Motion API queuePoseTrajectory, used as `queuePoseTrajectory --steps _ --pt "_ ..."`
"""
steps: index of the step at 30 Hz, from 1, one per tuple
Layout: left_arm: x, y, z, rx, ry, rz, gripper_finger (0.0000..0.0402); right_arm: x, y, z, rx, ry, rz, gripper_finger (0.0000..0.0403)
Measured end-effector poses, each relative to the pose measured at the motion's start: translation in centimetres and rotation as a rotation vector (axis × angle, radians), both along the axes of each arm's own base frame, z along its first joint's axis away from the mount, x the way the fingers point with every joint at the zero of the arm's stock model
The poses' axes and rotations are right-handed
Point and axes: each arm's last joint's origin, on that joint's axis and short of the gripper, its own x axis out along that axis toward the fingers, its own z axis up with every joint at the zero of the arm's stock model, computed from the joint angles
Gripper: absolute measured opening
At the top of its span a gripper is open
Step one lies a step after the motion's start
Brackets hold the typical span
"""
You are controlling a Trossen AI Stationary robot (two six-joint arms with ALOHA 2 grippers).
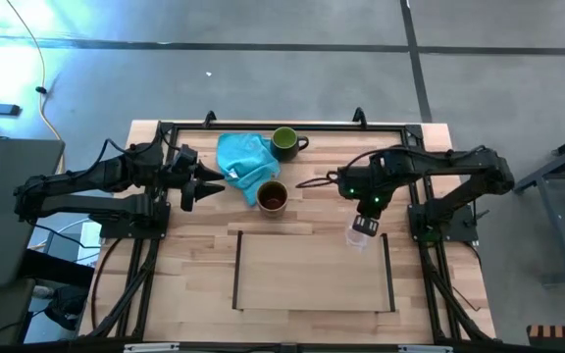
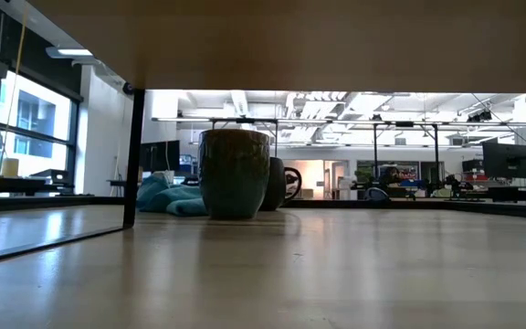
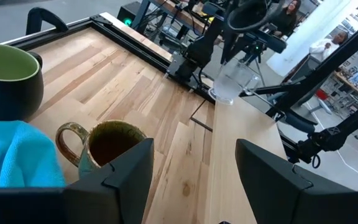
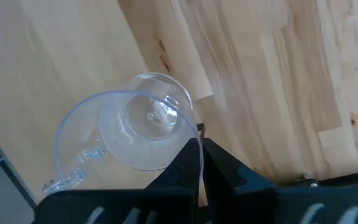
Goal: Stack small to large cups/mugs on shelf
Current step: Put the transparent mug on the shelf
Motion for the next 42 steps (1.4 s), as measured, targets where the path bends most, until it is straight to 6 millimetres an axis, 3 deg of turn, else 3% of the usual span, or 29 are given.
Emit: queuePoseTrajectory --steps 18,42 --pt "0.0 0.0 0.0 -0.001 -0.001 0.000 0.0215 -0.2 3.7 0.1 0.034 -0.010 -0.052 0.0000" --pt "0.0 0.0 0.0 -0.009 -0.002 0.003 0.0215 -0.8 6.8 0.1 0.032 -0.021 -0.060 0.0000"
